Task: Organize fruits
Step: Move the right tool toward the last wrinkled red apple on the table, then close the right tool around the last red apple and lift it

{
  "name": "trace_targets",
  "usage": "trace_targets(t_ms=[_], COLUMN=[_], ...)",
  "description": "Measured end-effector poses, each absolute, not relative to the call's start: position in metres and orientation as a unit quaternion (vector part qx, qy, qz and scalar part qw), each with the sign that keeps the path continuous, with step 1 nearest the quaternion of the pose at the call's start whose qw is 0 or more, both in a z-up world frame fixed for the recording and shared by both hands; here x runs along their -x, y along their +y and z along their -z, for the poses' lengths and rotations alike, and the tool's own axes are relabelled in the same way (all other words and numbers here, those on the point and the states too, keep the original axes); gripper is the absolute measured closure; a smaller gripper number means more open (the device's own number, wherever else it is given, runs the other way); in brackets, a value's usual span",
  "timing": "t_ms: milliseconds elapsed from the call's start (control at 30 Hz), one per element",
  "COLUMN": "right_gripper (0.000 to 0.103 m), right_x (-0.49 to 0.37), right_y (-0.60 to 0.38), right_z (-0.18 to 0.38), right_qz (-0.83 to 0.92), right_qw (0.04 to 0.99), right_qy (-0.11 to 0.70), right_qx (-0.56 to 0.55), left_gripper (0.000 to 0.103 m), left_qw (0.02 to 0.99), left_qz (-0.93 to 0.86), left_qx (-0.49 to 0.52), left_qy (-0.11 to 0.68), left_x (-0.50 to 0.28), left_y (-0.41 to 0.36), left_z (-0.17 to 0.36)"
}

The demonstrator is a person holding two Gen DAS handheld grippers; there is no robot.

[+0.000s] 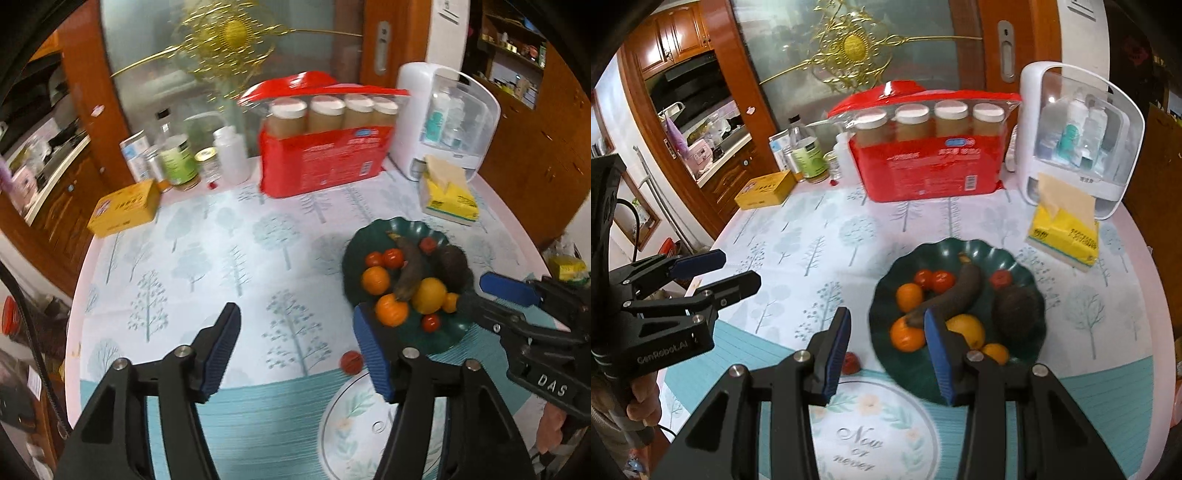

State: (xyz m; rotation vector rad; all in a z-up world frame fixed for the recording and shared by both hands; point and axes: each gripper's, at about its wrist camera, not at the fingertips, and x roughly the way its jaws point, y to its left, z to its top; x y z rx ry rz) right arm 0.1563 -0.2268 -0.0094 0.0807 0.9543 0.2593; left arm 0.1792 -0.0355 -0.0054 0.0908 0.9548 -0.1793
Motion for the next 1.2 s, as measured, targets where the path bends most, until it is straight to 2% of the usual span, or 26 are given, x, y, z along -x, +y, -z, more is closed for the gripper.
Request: trace_targets(t_ms=[200, 333, 700, 1200], right_gripper=[0.06, 0.06, 0.06, 0.06], right_x=[-0.146, -0.14, -0.141, -0.159], right_y=[-0.204, -0.191, -0.162, -0.141], right_z=[0.038, 0.068, 0.133, 0.168], right_qz=[-0.123, -0.121, -0.116, -0.095], right_qw=[0.869, 0.858, 0.832, 0.836], right_qy=[0.478, 0.498, 0.54, 0.541], right_qx=[-0.045, -0.051, -0.056, -0.013], left_gripper=[0.037, 0.028, 0.028, 0.028], left_qw=[0.878, 0.872, 0.852, 0.841], left_qz=[0.06, 0.056, 0.042, 0.039], left_qx=[-0.034, -0.021, -0.004, 0.012], left_qy=[0.473, 0.486, 0.521, 0.539], left_x=[-0.168, -0.161, -0.167, -0.188], left_y=[-0.013, -0.002, 0.018, 0.023], left_z=[0.036, 0.06, 0.117, 0.156])
